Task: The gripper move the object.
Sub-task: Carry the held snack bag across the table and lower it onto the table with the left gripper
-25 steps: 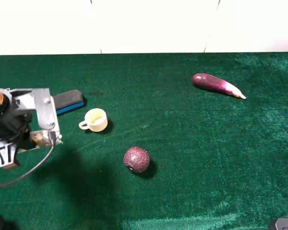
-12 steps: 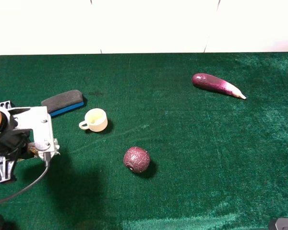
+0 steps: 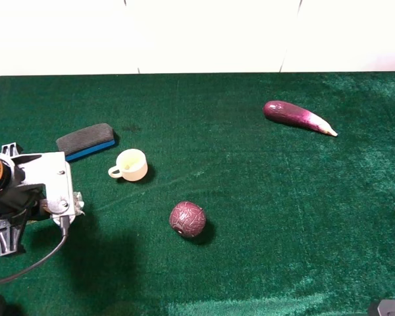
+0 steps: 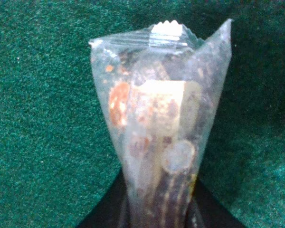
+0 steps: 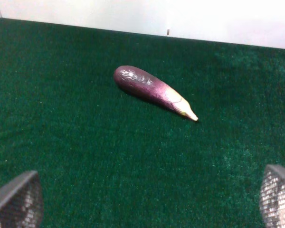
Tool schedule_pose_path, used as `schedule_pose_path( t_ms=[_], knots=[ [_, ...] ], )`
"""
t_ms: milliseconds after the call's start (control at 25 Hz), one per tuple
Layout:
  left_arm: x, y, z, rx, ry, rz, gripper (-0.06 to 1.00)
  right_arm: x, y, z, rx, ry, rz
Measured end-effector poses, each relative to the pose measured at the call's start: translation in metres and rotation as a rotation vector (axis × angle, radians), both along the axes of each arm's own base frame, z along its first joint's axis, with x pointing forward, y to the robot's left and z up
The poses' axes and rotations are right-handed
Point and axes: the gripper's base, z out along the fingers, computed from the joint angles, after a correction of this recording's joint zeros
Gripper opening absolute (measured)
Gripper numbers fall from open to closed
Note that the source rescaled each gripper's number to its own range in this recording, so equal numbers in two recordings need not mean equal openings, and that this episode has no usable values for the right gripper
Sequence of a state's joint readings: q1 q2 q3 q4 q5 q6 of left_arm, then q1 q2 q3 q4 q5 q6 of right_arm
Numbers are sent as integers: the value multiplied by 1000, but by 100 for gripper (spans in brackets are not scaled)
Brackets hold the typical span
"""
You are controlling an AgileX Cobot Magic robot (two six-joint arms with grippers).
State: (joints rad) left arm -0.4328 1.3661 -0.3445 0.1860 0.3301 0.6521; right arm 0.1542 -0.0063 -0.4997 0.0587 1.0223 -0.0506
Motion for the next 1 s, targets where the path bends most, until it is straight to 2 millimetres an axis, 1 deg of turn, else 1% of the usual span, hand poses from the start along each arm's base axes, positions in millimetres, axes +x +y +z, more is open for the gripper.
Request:
schedule_pose_path(
  t_ms=[360, 520, 760, 1000],
  knots=[
    [0, 0, 0, 0, 0, -1, 0, 0, 0, 0, 0, 0, 0],
    [0, 0, 0, 2, -1, -3, 7, 0, 0, 0, 0, 0, 0],
    [1, 0, 0, 3, -11, -10, 9, 0, 0, 0, 0, 0, 0],
    [6, 7, 0, -3, -32, 25, 14, 0, 0, 0, 1, 0, 0]
  ],
)
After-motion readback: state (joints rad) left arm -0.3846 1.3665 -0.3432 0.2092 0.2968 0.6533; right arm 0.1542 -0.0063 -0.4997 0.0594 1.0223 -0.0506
